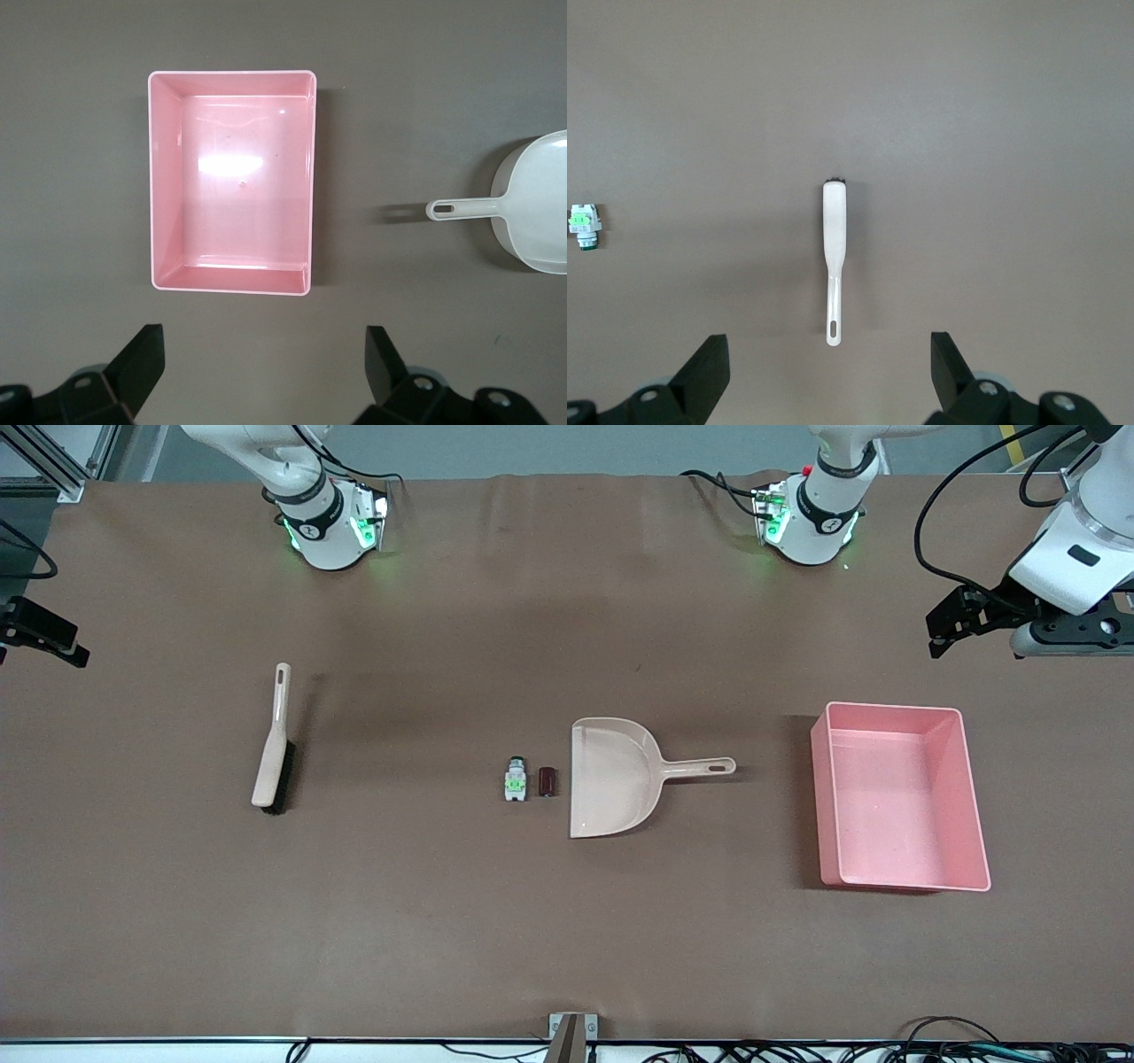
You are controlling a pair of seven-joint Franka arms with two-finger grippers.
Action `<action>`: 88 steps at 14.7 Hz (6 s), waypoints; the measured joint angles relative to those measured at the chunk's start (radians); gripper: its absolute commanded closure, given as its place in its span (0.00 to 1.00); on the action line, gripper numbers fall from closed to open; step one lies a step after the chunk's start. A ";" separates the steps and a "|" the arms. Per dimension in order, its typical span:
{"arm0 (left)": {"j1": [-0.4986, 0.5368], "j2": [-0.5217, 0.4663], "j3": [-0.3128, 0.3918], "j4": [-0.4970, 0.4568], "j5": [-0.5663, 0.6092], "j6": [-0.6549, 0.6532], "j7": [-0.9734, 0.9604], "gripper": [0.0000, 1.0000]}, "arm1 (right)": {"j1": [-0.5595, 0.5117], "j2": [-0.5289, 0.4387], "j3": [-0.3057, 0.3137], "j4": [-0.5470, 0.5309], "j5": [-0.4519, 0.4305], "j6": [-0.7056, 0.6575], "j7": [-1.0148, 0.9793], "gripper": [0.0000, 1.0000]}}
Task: Clean e-waste and dump in bin
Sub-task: 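Reach the left gripper to the dustpan handle while the right gripper reaches the brush, then grasp the dustpan handle with the left gripper while the right gripper grasps the brush, then lift the brush with the right gripper and move it behind the switch and capacitor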
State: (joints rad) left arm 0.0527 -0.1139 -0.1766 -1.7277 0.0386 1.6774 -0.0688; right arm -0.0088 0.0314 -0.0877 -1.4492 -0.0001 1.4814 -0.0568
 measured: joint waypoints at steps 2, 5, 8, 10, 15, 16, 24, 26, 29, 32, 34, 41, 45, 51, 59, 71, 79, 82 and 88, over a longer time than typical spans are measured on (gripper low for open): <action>0.000 0.000 0.000 0.000 0.000 0.000 0.000 0.00 | 0.001 0.002 0.001 0.000 0.002 0.014 -0.001 0.00; -0.001 0.002 0.000 0.000 0.000 0.000 0.005 0.00 | 0.003 0.016 0.005 -0.003 0.005 0.019 -0.001 0.00; -0.027 0.043 -0.015 0.018 0.000 0.001 0.050 0.00 | 0.001 0.045 0.004 -0.005 0.005 0.019 -0.002 0.00; -0.055 0.096 -0.042 0.034 0.000 0.020 0.053 0.00 | 0.001 0.073 0.003 -0.010 0.005 0.019 -0.018 0.00; -0.069 0.238 -0.145 0.043 0.000 0.110 0.056 0.00 | 0.004 0.186 0.006 -0.015 0.006 0.015 -0.035 0.00; -0.070 0.272 -0.170 0.043 0.001 0.127 0.056 0.00 | 0.006 0.213 0.007 -0.019 0.006 0.018 -0.035 0.00; -0.156 0.477 -0.233 0.052 0.162 0.227 0.276 0.07 | 0.008 0.236 0.010 -0.385 0.022 0.370 -0.035 0.00; -0.166 0.508 -0.234 0.054 0.170 0.234 0.414 0.08 | 0.009 0.183 0.010 -0.531 0.026 0.522 -0.035 0.00; -0.186 0.556 -0.236 0.056 0.253 0.237 0.524 0.08 | 0.017 0.104 0.012 -0.749 0.027 0.736 -0.024 0.00; -0.249 0.600 -0.237 0.072 0.333 0.243 0.533 0.10 | 0.021 0.082 0.012 -0.869 0.027 0.908 -0.013 0.00; -0.284 0.631 -0.238 0.087 0.412 0.243 0.534 0.12 | 0.021 0.084 0.012 -0.930 0.027 1.028 -0.012 0.00; -0.357 0.757 -0.237 0.169 0.520 0.243 0.567 0.17 | 0.038 0.180 0.012 -1.003 0.027 1.296 -0.012 0.05; -0.363 0.791 -0.238 0.179 0.535 0.243 0.580 0.17 | 0.044 0.219 0.012 -1.007 0.027 1.327 -0.012 0.21; -0.379 0.819 -0.237 0.185 0.584 0.276 0.619 0.20 | 0.045 0.218 0.012 -1.002 0.027 1.328 -0.012 0.67; -0.368 0.821 -0.236 0.133 0.585 0.365 0.639 0.21 | 0.063 0.215 0.013 -0.980 0.026 1.312 -0.014 0.99; -0.361 0.821 -0.236 0.110 0.585 0.402 0.639 0.35 | 0.357 0.197 0.042 -0.682 0.095 0.928 0.410 0.99; -0.328 0.819 -0.236 0.096 0.585 0.423 0.640 0.44 | 0.516 0.360 0.042 -0.546 0.193 0.961 0.441 0.99; -0.328 0.810 -0.238 0.095 0.585 0.424 0.640 0.46 | 0.581 0.436 0.042 -0.515 0.197 1.040 0.507 0.99; -0.328 0.807 -0.239 0.092 0.585 0.424 0.639 0.51 | 0.614 0.482 0.042 -0.505 0.214 1.089 0.545 0.99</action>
State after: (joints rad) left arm -0.2753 0.6930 -0.4151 -1.6355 0.6233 2.1010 0.5698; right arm 0.6047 0.5135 -0.0459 -1.9545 0.2138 2.5699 0.4880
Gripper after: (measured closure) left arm 0.471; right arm 0.577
